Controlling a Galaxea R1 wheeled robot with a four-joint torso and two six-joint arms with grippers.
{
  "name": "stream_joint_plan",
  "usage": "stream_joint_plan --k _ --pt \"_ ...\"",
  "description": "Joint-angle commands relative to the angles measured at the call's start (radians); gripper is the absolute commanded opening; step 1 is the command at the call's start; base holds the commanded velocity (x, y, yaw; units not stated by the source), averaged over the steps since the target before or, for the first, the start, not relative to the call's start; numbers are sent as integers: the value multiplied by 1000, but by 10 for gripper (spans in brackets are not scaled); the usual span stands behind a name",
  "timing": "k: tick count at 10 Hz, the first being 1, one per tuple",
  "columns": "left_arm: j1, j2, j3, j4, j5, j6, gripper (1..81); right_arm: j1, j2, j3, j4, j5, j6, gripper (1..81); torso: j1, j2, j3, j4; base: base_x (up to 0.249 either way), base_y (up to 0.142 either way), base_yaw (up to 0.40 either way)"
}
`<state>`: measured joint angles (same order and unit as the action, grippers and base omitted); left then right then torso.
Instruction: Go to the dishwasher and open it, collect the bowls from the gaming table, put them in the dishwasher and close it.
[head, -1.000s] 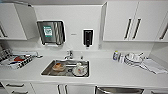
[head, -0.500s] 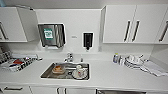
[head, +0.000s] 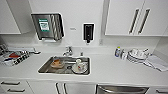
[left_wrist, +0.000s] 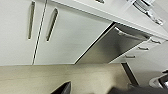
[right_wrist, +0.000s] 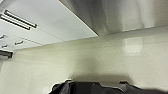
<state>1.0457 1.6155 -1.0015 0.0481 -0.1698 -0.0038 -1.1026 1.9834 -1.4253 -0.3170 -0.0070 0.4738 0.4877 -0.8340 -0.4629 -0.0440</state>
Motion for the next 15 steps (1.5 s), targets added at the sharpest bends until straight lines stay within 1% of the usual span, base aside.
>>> stream_joint_plan --k 1,2,4,5,6,7,8,9,10,11,12,13,14,15 --pt "-222 -69 73 -11 198 -18 811 117 -76 51 10 -22 34 811 64 -99 2 0 0 0 0" --pt "-276 -69 78 -17 258 -31 811 134 -84 60 10 -22 52 811 83 -127 -26 0 0 0 0" --pt "-393 -84 119 -22 375 -39 811 161 -85 65 10 -24 92 811 119 -183 -45 0 0 0 0" --pt "-439 -94 141 -22 420 -44 811 169 -82 71 10 -27 92 811 141 -217 -47 0 0 0 0" --pt "-462 -101 161 -22 435 -42 811 174 -79 71 10 -28 92 811 164 -253 -48 0 0 0 0" --pt "-473 -110 188 -20 435 -44 811 174 -78 68 10 -28 94 811 187 -291 -48 0 0 0 0" --pt "-488 -110 204 -22 437 -44 811 174 -78 65 10 -24 97 811 208 -324 -114 0 0 0 0" --pt "-499 -109 204 -24 440 -44 811 174 -79 66 10 -21 98 811 228 -356 -144 0 0 0 0" --pt "-509 -103 202 -24 455 -50 811 183 -78 69 9 -22 109 811 243 -382 -155 0 0 0 0" --pt "-520 -95 201 -22 466 -70 811 192 -76 76 10 -22 112 811 263 -413 -183 0 0 0 0" --pt "-537 -95 202 -23 474 -76 811 201 -75 83 12 -22 112 811 345 -542 -305 0 0 0 0" --pt "-559 -100 204 -22 496 -74 811 200 -73 85 12 -22 112 811 244 -385 -251 0 0 0 0" --pt "-578 -109 211 -19 519 -74 811 195 -68 82 10 -21 112 811 264 -416 -233 0 0 0 0" --pt "-591 -118 216 -17 520 -74 811 195 -68 83 10 -21 112 811 278 -439 -212 0 0 0 0"
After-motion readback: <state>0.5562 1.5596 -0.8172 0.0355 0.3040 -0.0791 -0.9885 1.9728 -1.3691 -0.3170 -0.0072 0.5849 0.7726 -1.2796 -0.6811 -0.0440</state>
